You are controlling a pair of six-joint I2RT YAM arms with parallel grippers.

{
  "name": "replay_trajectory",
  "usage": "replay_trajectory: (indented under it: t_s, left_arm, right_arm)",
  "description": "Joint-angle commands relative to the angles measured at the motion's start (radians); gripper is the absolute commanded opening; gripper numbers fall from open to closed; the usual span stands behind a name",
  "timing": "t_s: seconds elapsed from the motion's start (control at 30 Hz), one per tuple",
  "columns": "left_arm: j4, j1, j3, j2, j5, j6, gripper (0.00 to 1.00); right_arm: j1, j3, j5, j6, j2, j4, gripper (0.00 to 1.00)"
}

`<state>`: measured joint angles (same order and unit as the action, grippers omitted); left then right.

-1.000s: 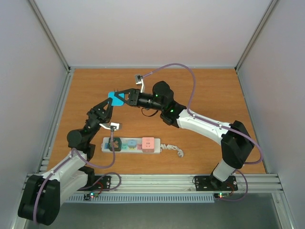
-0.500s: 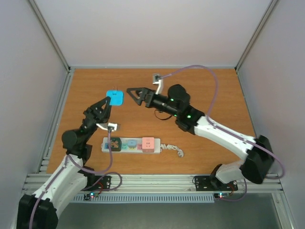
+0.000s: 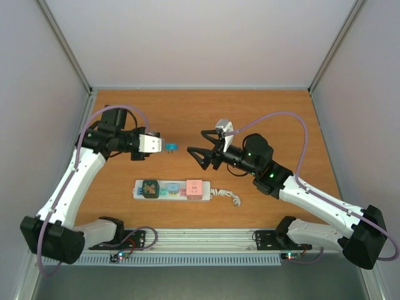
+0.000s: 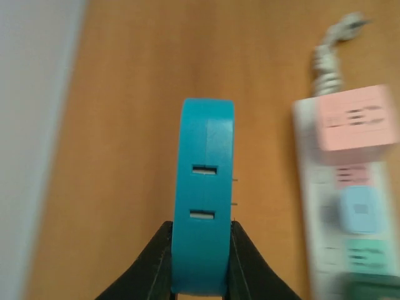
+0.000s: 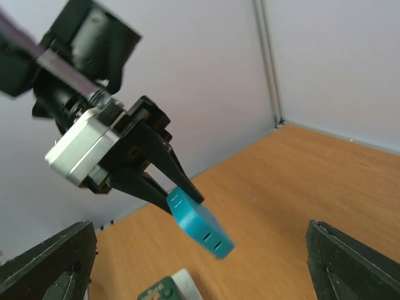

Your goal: Insert the plug

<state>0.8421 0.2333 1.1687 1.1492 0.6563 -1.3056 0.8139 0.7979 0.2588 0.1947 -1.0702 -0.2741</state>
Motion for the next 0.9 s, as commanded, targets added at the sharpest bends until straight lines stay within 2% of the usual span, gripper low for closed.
replay_trajectory:
  t_s: [0.0,0.13,0.3,0.6,0.87]
  left_arm:
    - [0.499,-0.002,0.134,0.08,0.144,-0.03,0.01]
    - [0.6,-0.002,0.185,0.13,0.168,-0.041,0.01]
    - [0.602,0.0,0.153,0.107,0.198,-0.053,0.01]
    - [0.601,0.003,0.143,0.107,0.198,-0.021,0.01]
    - [0.601,0.003,0.129,0.094,0.182,-0.009,0.01]
  right_arm:
    - [0.029,-0.014,0.093,0.158,-0.008,0.047,0.92]
    - [0.099,-0.023,0.111,0.172,-0.087,0.049,0.9]
    - [0.173,-0.017,0.146,0.228,-0.149,0.066,0.86]
    - [0.183,0.086,0.276,0.266,-0.255,0.19,0.63]
    - [0.183,0.164,0.275,0.265,-0.318,0.214,0.6]
